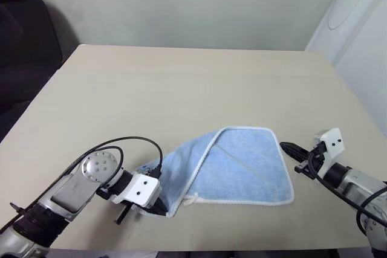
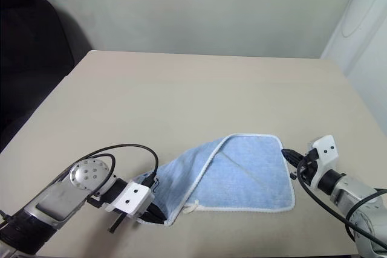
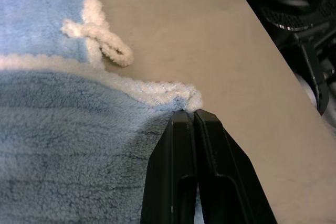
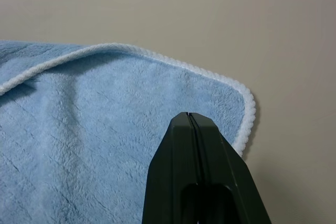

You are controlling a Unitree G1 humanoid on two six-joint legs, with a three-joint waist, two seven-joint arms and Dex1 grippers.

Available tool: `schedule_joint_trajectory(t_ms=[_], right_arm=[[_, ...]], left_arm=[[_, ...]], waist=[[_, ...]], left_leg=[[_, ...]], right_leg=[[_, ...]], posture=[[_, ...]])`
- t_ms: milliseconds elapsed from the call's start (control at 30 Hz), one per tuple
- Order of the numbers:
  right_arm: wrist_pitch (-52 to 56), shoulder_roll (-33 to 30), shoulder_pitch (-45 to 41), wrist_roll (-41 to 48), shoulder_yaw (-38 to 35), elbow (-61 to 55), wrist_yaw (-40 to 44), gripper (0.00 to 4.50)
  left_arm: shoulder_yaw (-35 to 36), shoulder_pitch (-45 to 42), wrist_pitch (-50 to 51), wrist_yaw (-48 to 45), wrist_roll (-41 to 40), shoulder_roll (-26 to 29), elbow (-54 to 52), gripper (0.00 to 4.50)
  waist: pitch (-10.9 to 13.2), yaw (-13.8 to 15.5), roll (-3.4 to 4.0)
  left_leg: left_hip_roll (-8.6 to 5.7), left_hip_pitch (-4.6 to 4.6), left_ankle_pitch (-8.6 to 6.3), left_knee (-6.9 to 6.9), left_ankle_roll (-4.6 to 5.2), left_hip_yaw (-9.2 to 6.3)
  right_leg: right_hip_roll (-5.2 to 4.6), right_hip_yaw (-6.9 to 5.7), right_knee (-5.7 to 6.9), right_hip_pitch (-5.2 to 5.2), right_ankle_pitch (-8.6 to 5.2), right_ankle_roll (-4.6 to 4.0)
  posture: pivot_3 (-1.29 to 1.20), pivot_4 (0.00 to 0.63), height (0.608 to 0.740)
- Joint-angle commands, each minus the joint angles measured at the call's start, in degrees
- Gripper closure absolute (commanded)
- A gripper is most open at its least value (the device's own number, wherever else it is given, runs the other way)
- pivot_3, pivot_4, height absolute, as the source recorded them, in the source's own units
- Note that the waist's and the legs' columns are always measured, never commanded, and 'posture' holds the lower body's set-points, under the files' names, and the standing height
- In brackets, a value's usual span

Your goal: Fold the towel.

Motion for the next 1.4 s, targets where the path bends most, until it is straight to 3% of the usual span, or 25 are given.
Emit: schedule_joint_trajectory(t_ms=[33, 367, 533, 667, 1000, 1400], right_arm=[[0.1, -1.0, 0.3, 1.1, -2.5, -2.6, -0.6, 4.50], [-0.5, -0.9, -1.6, -0.7, 0.2, -0.8, -0.8, 4.50], [-1.4, -0.9, -9.1, -5.6, 5.6, 7.2, -1.5, 4.50], [-1.6, -0.3, -17.8, -8.7, 9.2, 17.2, -1.0, 3.62], [-6.7, -0.3, -28.4, -15.6, 14.2, 34.5, 0.4, 0.02], [-7.2, 1.0, -29.7, -16.5, 14.8, 39.5, 3.8, 0.02]], left_arm=[[3.7, -1.6, 8.3, 1.9, -6.6, -2.2, -2.6, 4.48], [18.9, -5.1, 27.4, 6.7, -23.8, -3.0, -2.1, 4.48], [23.3, -6.4, 31.3, 12.7, -25.4, -4.6, -0.1, 4.48], [26.3, -6.7, 30.7, 17.9, -24.2, -6.8, 3.3, 4.50], [31.4, -5.8, 31.2, 28.1, -24.7, -12.3, 5.8, 4.50], [32.2, -6.1, 31.2, 30.8, -25.4, -14.0, 5.2, 4.50]], waist=[[0.1, 0.1, -0.11], [0.1, 0.0, -0.24], [0.1, -0.2, -0.27], [0.1, -0.2, -0.23], [0.1, 0.5, -0.28], [0.2, 0.5, -0.34]], left_leg=[[0.00, -0.03, 0.00, 0.02, 0.01, 0.02], [0.02, -0.10, 0.04, 0.05, 0.03, 0.05], [0.03, 0.04, 0.07, 0.07, 0.05, 0.10], [0.03, 0.06, 0.21, 0.10, 0.06, 0.12], [0.09, 0.05, 0.54, 0.05, 0.55, 0.11], [0.09, 0.07, 0.46, 0.05, 0.18, 0.11]], right_leg=[[0.00, 0.00, -0.01, 0.00, 0.00, 0.00], [0.01, -0.01, 0.02, -0.04, 0.01, -0.02], [0.01, -0.01, 0.02, 0.03, 0.10, -0.15], [0.00, 0.03, 0.03, 0.03, 0.16, -0.18], [0.00, -0.09, -0.03, 0.04, 0.42, -0.15], [0.01, -0.09, -0.02, 0.04, 0.54, -0.13]], posture=[[0.00, 0.150, 0.740], [0.00, 0.150, 0.740], [0.00, 0.150, 0.740], [0.00, 0.150, 0.740], [0.00, 0.150, 0.740], [0.00, 0.150, 0.740]])
